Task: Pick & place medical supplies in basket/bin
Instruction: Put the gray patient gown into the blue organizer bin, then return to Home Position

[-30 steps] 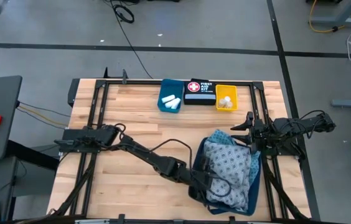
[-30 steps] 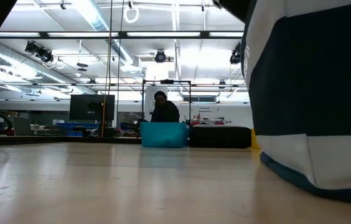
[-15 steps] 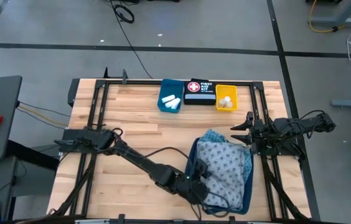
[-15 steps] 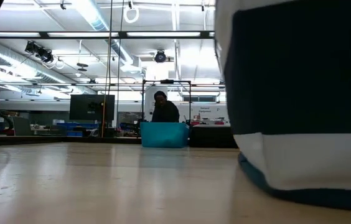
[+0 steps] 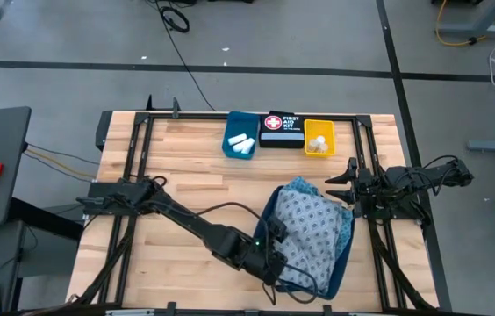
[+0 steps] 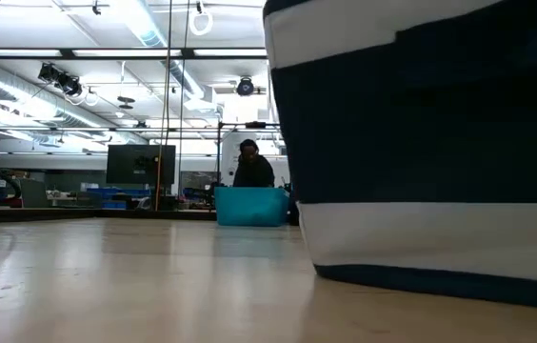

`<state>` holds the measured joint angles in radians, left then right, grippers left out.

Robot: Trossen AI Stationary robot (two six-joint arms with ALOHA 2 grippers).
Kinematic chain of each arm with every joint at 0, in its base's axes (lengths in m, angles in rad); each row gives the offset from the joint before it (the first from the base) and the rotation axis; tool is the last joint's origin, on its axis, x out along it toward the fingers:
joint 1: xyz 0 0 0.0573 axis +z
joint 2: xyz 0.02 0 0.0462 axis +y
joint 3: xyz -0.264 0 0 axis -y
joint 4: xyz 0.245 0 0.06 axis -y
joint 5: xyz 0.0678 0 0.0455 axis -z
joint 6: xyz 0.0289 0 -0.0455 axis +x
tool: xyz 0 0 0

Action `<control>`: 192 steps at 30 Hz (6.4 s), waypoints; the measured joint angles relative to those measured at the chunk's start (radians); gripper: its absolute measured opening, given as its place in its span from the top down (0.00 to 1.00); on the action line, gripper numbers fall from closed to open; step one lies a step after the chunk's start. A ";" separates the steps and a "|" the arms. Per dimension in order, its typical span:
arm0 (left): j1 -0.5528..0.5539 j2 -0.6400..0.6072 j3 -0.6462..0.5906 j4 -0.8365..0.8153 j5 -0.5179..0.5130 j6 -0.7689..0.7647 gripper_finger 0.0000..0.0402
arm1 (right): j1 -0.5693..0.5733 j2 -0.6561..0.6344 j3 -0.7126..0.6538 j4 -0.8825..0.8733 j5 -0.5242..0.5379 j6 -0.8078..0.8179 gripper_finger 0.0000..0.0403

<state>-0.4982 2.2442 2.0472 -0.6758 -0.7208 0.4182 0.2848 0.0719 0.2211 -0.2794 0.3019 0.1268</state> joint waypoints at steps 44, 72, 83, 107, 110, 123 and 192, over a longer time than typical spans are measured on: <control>-0.027 -0.905 -0.968 0.898 0.254 -0.053 0.28 | 0.000 0.000 0.000 0.023 -0.002 -0.034 0.60; 0.118 -1.495 -1.994 1.376 0.125 -0.276 0.28 | -0.002 0.000 0.000 0.202 0.082 -0.204 0.60; 0.160 -1.505 -2.018 1.392 0.084 -0.269 0.28 | -0.002 0.000 0.000 0.214 0.019 -0.202 0.60; 0.159 -1.505 -2.017 1.424 0.080 -0.352 0.28 | -0.007 0.006 0.000 0.214 0.462 -0.087 0.60; 0.176 -1.504 -2.016 1.380 0.179 -0.328 0.28 | -0.008 0.006 0.000 0.223 0.377 -0.083 0.60; 0.501 -1.476 -2.016 1.402 0.575 -0.456 0.28 | -0.007 -0.067 0.003 0.169 0.076 -0.106 0.60; 0.984 -1.489 -2.016 1.542 1.189 -0.559 0.28 | -0.512 -0.059 -0.212 0.303 -0.377 -0.166 0.60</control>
<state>0.4862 0.7550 0.0307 0.8661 0.4685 -0.1412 -0.2268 0.0132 0.0090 0.0238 -0.0750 -0.0391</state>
